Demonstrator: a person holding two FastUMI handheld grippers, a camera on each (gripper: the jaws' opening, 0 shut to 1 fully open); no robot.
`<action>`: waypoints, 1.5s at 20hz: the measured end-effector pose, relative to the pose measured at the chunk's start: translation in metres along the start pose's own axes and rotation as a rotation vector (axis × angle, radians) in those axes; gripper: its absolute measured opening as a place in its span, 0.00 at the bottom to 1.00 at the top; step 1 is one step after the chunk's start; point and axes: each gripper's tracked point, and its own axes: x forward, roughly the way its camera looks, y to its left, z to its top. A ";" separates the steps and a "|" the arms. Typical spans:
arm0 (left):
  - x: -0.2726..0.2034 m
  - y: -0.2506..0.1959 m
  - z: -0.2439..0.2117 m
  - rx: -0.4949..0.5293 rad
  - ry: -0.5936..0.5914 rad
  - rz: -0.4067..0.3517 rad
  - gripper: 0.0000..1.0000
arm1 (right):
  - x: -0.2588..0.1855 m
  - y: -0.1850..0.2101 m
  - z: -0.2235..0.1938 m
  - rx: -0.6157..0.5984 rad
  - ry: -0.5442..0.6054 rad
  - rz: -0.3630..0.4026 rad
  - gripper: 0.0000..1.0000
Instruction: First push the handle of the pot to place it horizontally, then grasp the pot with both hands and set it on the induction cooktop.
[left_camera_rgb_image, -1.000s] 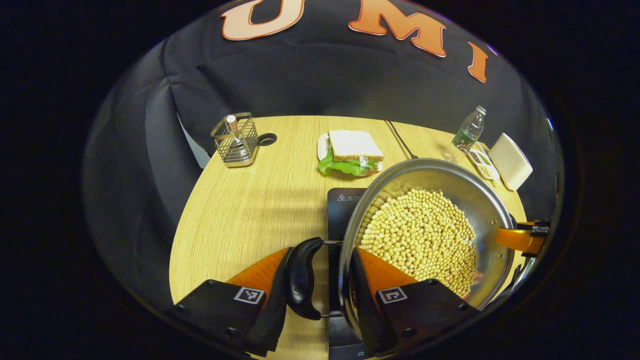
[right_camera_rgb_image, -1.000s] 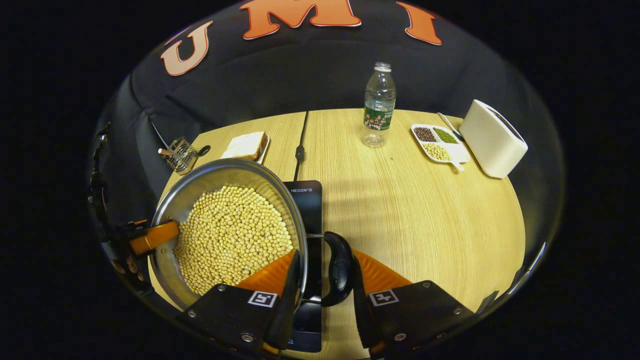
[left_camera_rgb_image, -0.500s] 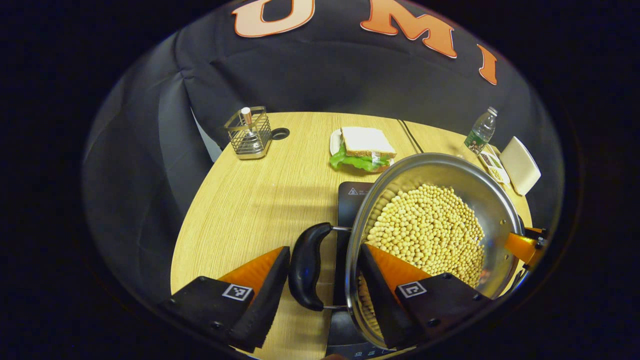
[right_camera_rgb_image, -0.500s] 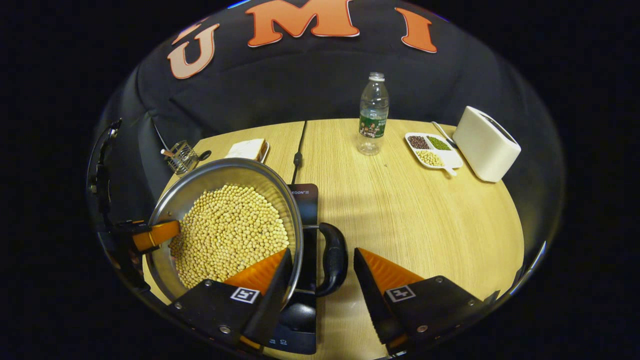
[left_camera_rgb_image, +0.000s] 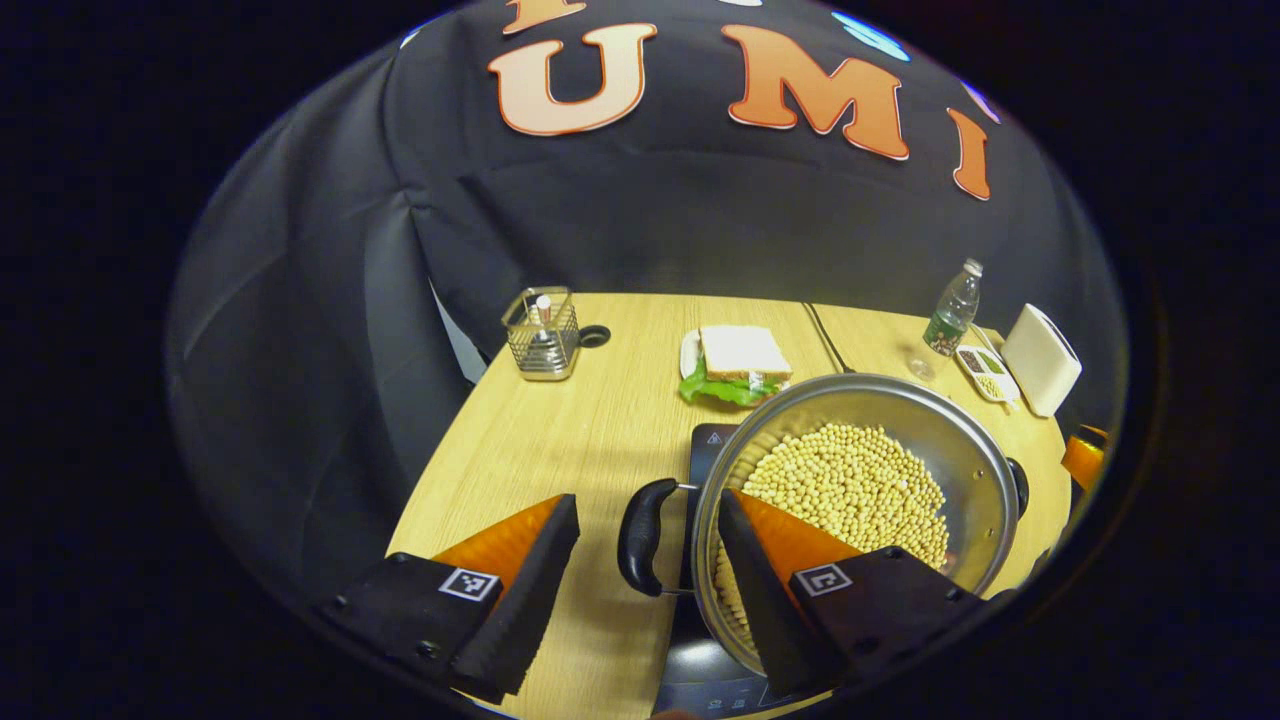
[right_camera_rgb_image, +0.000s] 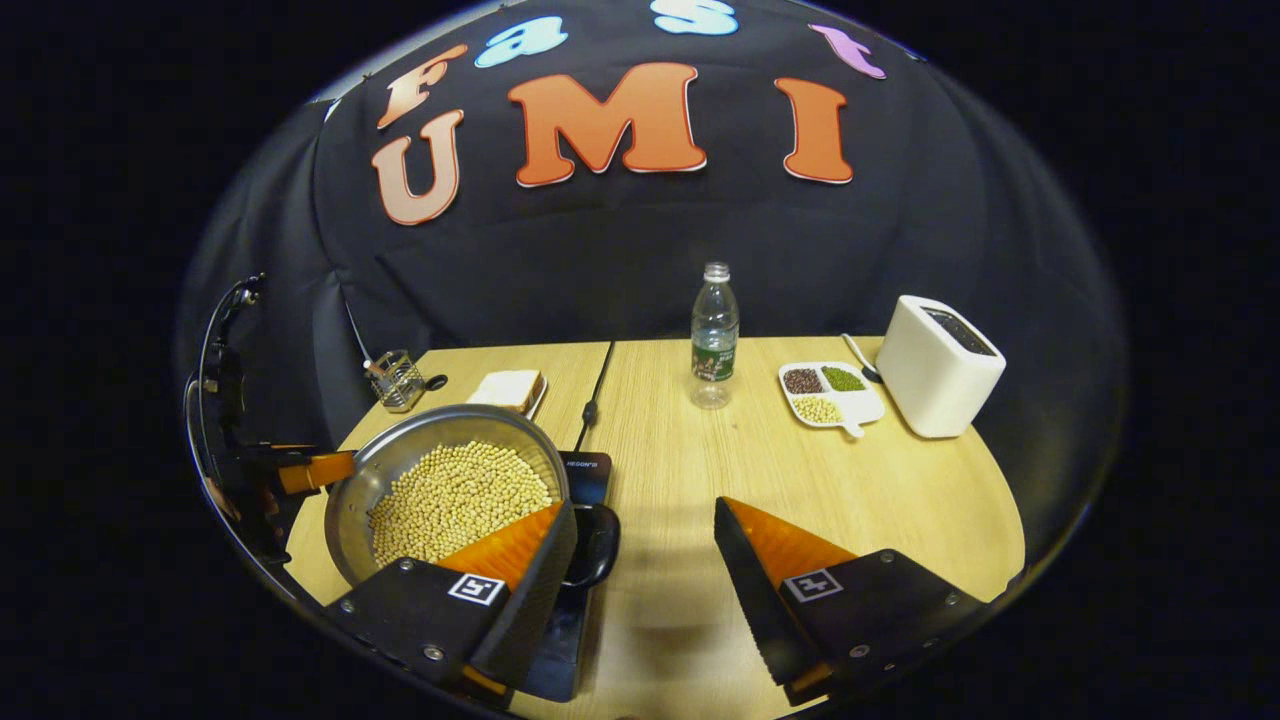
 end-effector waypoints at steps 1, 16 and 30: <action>-0.006 -0.005 0.005 -0.006 -0.019 0.014 0.92 | -0.007 -0.013 0.004 -0.015 -0.024 -0.009 0.86; -0.160 -0.137 0.145 -0.069 -0.420 0.007 0.92 | -0.159 -0.239 0.143 -0.056 -0.443 -0.099 0.87; -0.366 -0.140 0.297 -0.157 -0.907 -0.040 0.89 | -0.296 -0.283 0.267 -0.217 -0.756 -0.144 0.93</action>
